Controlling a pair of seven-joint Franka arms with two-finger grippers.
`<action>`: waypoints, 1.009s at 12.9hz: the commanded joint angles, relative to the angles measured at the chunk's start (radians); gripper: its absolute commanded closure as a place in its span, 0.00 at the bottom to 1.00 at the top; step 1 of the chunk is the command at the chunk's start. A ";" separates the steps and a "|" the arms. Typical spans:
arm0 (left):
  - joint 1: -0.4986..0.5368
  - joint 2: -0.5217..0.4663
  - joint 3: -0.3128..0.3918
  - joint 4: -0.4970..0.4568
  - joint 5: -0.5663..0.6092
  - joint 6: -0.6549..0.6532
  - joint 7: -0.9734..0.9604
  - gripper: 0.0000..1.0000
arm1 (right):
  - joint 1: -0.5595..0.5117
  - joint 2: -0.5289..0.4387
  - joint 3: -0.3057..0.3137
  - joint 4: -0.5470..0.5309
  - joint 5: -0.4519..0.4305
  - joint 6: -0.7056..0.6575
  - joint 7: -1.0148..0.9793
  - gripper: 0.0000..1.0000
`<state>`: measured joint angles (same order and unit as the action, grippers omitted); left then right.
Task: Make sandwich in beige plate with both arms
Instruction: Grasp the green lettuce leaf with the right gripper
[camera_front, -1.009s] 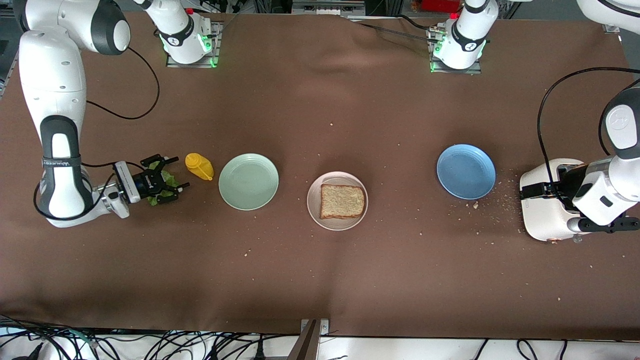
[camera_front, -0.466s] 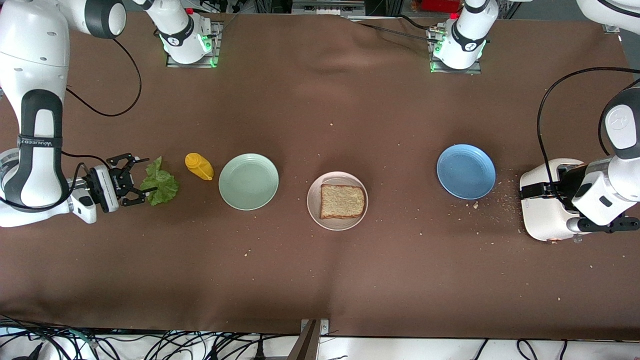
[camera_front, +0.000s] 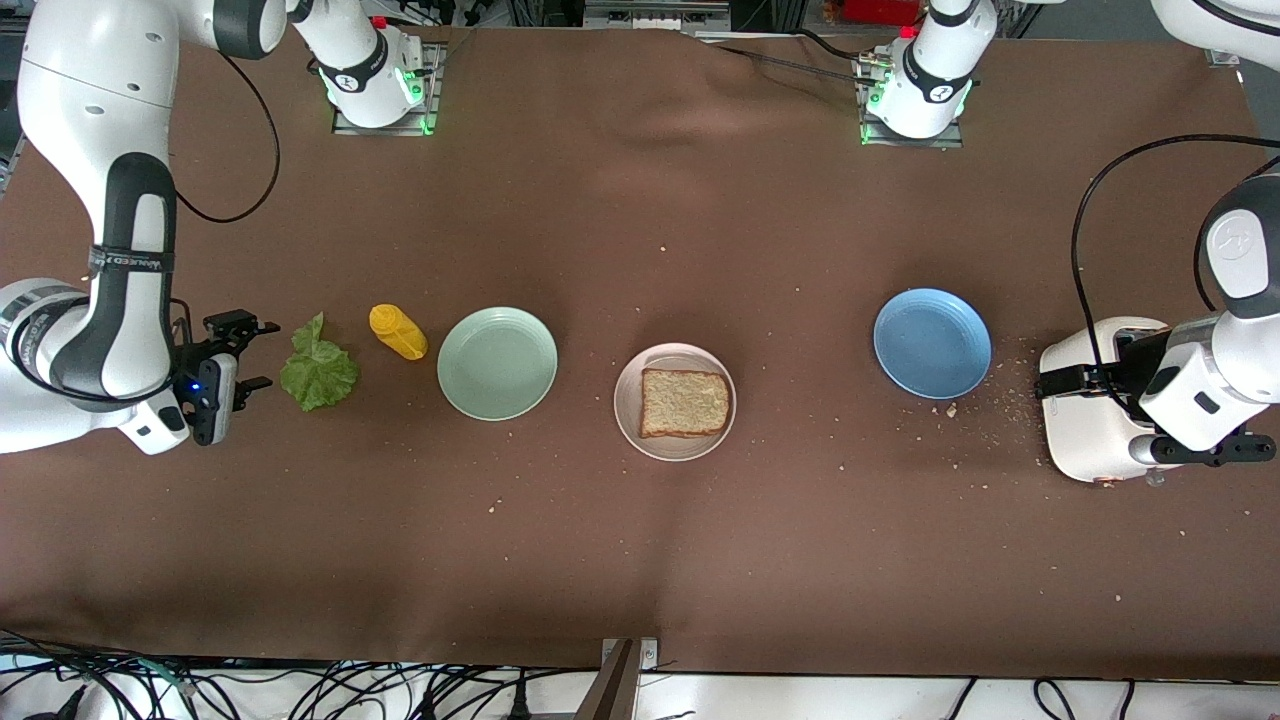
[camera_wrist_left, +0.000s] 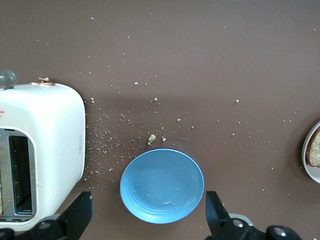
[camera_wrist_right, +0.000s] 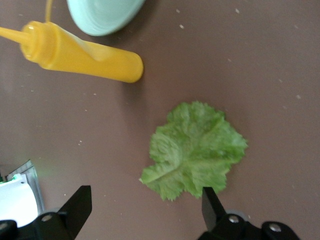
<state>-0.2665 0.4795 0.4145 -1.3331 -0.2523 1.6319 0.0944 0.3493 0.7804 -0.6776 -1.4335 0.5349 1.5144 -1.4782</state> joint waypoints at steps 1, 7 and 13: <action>-0.003 -0.012 -0.002 -0.008 0.022 -0.007 0.016 0.00 | 0.196 -0.012 -0.150 -0.172 -0.026 0.166 0.142 0.02; -0.002 -0.012 -0.003 -0.008 0.022 -0.006 0.016 0.00 | 0.310 -0.003 -0.197 -0.347 -0.016 0.453 0.332 0.02; -0.002 -0.012 -0.003 -0.009 0.022 -0.006 0.016 0.00 | 0.307 0.020 -0.192 -0.380 0.075 0.512 0.352 0.05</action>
<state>-0.2667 0.4795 0.4144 -1.3332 -0.2523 1.6319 0.0944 0.6514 0.7937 -0.8584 -1.7904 0.5525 2.0058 -1.1308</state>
